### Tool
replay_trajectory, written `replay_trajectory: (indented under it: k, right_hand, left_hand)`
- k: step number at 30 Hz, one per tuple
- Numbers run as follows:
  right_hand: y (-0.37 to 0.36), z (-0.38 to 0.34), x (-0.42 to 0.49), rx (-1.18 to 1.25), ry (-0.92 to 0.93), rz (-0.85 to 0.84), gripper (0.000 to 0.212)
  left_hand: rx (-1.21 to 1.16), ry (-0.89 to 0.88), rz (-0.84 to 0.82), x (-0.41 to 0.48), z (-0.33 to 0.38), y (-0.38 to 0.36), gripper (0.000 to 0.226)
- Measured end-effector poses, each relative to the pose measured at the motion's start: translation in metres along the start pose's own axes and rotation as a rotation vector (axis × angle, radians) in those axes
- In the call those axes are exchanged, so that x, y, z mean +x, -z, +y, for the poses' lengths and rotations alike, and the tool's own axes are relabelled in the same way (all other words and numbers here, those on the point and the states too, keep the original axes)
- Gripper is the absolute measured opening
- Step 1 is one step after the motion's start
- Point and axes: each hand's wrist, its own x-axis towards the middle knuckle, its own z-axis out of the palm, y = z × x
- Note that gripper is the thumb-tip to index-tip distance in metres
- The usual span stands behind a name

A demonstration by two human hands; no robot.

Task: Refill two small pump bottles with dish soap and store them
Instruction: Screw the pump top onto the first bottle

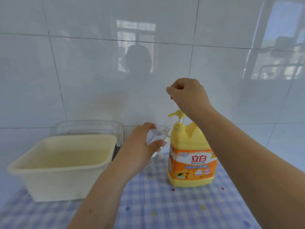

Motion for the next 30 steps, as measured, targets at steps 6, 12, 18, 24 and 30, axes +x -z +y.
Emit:
replay_trajectory:
  k: [6,12,18,24,30]
  right_hand:
    - [0.002,-0.003,-0.040,0.086,0.029,0.047,0.013]
    - [-0.007,0.014,-0.083,0.221,-0.014,0.066,0.014]
    - [-0.033,0.042,-0.126,0.271,-0.127,-0.101,0.014]
    - [-0.064,0.065,-0.165,0.145,-0.188,-0.260,0.011]
    - [-0.078,0.075,-0.178,0.186,-0.251,-0.323,0.014]
  left_hand:
    - [-0.255,0.091,0.055,-0.029,-0.010,-0.006,0.035]
    - [-0.212,0.124,0.081,-0.053,-0.028,-0.011,0.034]
    - [-0.246,0.216,0.090,-0.072,-0.051,-0.024,0.037]
    - [-0.218,0.267,0.038,-0.086,-0.064,-0.032,0.035]
    - [-0.256,0.294,0.004,-0.095,-0.073,-0.034,0.038]
